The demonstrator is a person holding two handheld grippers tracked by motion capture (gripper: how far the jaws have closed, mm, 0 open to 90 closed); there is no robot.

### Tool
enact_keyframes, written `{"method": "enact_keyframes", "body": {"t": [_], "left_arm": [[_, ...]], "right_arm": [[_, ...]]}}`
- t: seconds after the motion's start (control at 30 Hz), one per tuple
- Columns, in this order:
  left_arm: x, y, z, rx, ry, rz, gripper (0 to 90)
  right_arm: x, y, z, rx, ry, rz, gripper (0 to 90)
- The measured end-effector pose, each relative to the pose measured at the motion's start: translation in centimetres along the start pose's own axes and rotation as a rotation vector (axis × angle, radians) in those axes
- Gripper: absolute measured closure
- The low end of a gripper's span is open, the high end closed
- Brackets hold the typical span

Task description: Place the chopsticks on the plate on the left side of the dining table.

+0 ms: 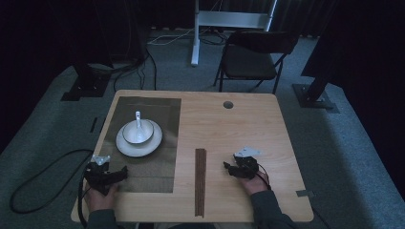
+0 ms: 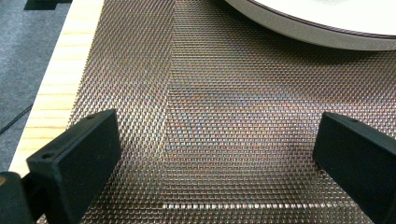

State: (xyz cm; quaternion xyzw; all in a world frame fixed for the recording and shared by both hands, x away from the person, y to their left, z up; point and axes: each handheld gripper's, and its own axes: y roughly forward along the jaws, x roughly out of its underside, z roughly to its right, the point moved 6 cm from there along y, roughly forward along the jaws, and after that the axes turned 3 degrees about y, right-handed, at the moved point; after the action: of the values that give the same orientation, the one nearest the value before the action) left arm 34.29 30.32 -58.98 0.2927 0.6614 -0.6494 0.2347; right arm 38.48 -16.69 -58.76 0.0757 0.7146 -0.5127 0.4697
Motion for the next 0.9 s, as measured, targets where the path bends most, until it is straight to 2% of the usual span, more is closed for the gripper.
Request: {"method": "enact_keyframes", "body": {"t": [0.5, 0.6, 0.9], "left_arm": [[0.0, 0.0, 0.0, 0.000, 0.000, 0.000, 1.4], [0.0, 0.0, 0.0, 0.000, 0.000, 0.000, 1.4], [0.0, 0.0, 0.0, 0.000, 0.000, 0.000, 1.4]], "right_arm": [[0.1, -0.1, -0.2, 0.000, -0.002, -0.006, 42.7], [0.0, -0.3, -0.5, 0.000, -0.026, -0.011, 43.1], [-0.4, -0.8, -1.1, -0.014, -0.040, 0.002, 43.1]]}}
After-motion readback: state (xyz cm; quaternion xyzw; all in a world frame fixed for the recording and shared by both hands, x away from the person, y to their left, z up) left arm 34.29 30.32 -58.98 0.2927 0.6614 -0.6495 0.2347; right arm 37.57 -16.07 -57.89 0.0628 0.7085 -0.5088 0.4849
